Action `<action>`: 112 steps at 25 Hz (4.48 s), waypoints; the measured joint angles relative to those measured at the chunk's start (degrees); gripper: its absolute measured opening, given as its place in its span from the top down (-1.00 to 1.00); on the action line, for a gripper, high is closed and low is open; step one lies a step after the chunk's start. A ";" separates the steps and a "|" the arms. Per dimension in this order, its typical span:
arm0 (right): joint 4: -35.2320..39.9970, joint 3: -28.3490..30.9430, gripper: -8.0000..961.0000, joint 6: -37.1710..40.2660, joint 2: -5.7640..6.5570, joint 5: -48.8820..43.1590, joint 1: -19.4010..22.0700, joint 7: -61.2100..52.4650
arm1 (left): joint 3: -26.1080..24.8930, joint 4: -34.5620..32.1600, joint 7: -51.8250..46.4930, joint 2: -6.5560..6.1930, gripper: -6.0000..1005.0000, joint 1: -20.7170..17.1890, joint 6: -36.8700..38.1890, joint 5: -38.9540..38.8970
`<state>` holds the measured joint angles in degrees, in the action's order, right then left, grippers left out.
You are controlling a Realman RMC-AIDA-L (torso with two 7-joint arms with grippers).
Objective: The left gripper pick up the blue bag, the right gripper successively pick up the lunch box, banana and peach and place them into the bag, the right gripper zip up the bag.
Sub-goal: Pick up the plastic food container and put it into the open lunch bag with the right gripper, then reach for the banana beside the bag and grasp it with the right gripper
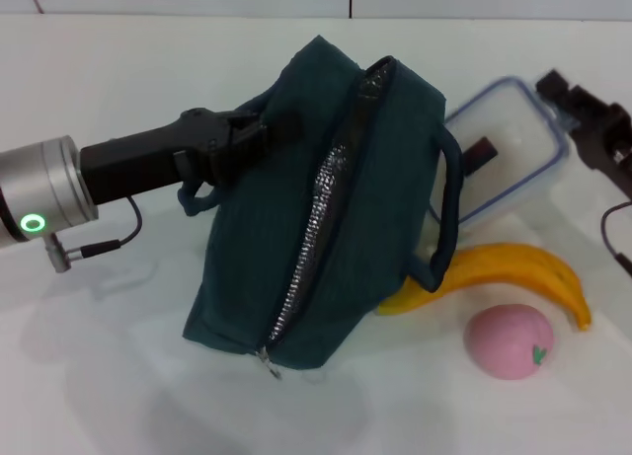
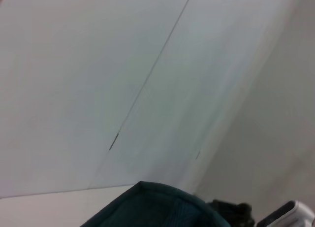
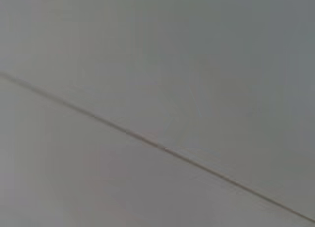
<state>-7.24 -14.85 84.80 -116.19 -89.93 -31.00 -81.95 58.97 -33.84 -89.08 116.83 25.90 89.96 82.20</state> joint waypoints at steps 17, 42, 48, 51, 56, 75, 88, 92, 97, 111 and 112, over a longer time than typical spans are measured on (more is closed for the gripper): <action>5.85 -0.01 0.71 16.64 0.23 5.74 -11.11 4.33 | -1.93 0.78 3.19 2.12 0.91 -0.10 -1.52 -0.20; 9.69 -31.82 0.63 7.79 -0.01 5.43 -13.55 2.94 | -3.32 1.50 3.09 1.96 0.91 -0.75 -3.57 -2.26; 12.53 -32.95 0.61 7.71 0.04 5.55 -13.23 2.53 | -3.34 1.50 3.18 2.15 0.91 -0.78 -3.56 -2.29; 16.32 -33.86 0.60 9.01 0.02 5.72 -11.62 2.60 | -3.34 1.49 3.21 2.17 0.91 -0.85 -3.56 -2.31; 30.63 -33.93 0.36 15.21 0.67 6.03 -3.39 -1.02 | -3.34 1.49 3.21 1.85 0.91 -1.40 -3.07 -2.33; 80.83 -38.06 -0.65 9.44 0.93 -37.31 5.54 -30.36 | -3.34 1.58 3.21 1.22 0.91 -2.37 -3.03 -1.69; 82.06 -52.79 -0.59 6.30 0.70 -49.79 1.41 -36.68 | -3.34 1.59 3.26 0.60 0.91 -1.83 -3.22 -1.97; 81.30 -53.93 -0.58 5.77 0.61 -50.46 -0.20 -37.13 | -3.34 1.59 3.44 0.47 0.91 -1.71 -3.22 -2.00; 79.70 -57.95 -0.56 4.62 0.58 -51.65 -1.94 -38.88 | -3.34 1.59 4.06 0.43 0.91 -1.71 -3.22 -2.04; 75.01 -61.69 -0.55 1.90 0.64 -53.12 -4.91 -39.38 | -3.34 1.58 4.47 0.51 0.91 -1.79 -3.21 -2.15; 74.59 -62.29 -0.55 1.45 0.60 -53.29 -5.10 -39.38 | -3.34 1.58 4.58 0.54 0.91 -1.87 -3.21 -2.15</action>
<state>67.35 -77.14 86.25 -115.59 -143.22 -36.11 -121.34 55.63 -32.26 -84.49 117.36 24.02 86.75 80.06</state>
